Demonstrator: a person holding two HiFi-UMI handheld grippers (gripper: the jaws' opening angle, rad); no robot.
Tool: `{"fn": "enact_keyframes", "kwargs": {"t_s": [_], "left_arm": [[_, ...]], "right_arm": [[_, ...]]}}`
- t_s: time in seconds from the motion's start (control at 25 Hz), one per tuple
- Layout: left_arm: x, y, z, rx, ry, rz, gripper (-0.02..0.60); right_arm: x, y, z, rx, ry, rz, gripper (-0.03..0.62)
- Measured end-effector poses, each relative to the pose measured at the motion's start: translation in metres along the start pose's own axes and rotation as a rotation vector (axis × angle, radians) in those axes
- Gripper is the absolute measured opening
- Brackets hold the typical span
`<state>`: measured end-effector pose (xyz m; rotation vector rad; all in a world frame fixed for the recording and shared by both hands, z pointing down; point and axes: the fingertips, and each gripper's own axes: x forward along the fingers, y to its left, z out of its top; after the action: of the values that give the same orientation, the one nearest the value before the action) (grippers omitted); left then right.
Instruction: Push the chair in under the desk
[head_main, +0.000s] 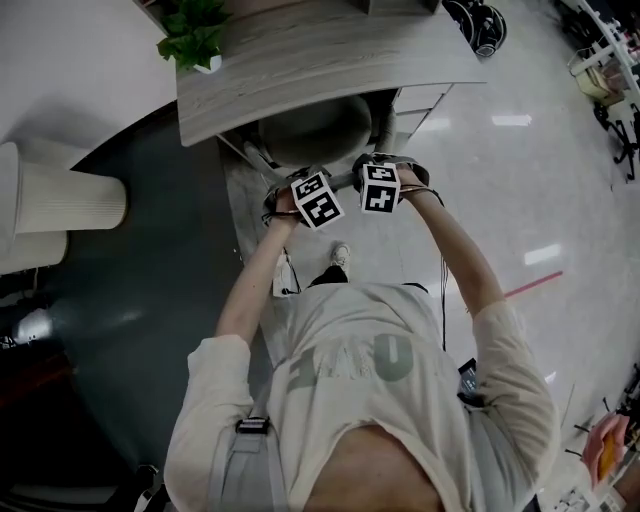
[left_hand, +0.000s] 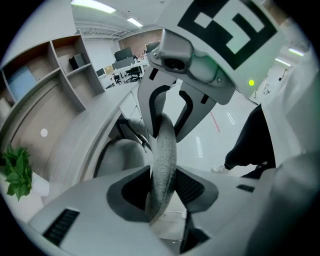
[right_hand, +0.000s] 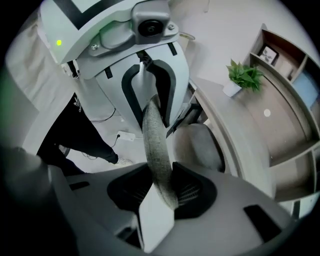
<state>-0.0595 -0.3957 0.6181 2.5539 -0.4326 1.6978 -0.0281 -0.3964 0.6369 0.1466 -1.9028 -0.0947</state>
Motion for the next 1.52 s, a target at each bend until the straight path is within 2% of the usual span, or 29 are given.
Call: {"fn": "enact_keyframes", "kwargs": {"t_s": [0.12,0.2,0.32,0.4,0.48,0.6,0.68,0.72,0.84,0.92,1.0,1.08,1.2,1.52], "left_arm": [[-0.017,0.001,0.0,-0.038,-0.014,0.021,0.15],[-0.029,0.002,-0.001,-0.068,-0.038,0.042,0.149],[-0.056,0.015,0.003,-0.161,-0.14,0.115,0.097],[-0.083,0.029,0.012,-0.278,-0.248,0.186,0.052],[-0.117,0.042,0.023,-0.415,-0.385,0.271,0.014],[-0.18,0.055,0.041,-0.605,-0.647,0.405,0.013],[-0.226,0.051,0.051,-0.687,-0.814,0.484,0.012],[-0.248,0.045,0.057,-0.694,-0.877,0.527,0.012],[-0.31,0.026,0.077,-0.636,-1.009,0.696,0.013],[-0.345,0.011,0.086,-0.612,-1.095,0.796,0.014],[-0.369,-0.005,0.096,-0.558,-1.145,0.886,0.014],[-0.386,-0.019,0.111,-0.488,-1.159,0.964,0.014],[-0.392,-0.03,0.117,-0.479,-1.157,0.999,0.014],[-0.388,-0.033,0.099,-0.541,-1.116,0.993,0.014]], "right_arm": [[-0.011,0.0,0.0,0.068,-0.026,-0.027,0.121],[-0.019,0.001,-0.001,0.055,-0.017,-0.062,0.123],[-0.049,-0.007,0.01,0.088,-0.084,-0.117,0.116],[-0.084,-0.026,0.022,0.18,-0.193,-0.205,0.088],[-0.127,-0.047,0.029,0.27,-0.283,-0.337,0.053],[-0.194,-0.068,0.041,0.367,-0.395,-0.536,0.034],[-0.242,-0.067,0.053,0.424,-0.503,-0.631,0.032],[-0.266,-0.062,0.059,0.459,-0.57,-0.667,0.032],[-0.334,-0.046,0.07,0.573,-0.81,-0.752,0.032],[-0.364,-0.031,0.075,0.607,-0.936,-0.79,0.032],[-0.383,-0.017,0.073,0.58,-0.957,-0.857,0.021],[-0.394,-0.003,0.071,0.512,-0.928,-0.934,0.018],[-0.395,0.012,0.076,0.44,-0.903,-0.966,0.018],[-0.384,0.022,0.093,0.452,-0.955,-0.905,0.017]]}}
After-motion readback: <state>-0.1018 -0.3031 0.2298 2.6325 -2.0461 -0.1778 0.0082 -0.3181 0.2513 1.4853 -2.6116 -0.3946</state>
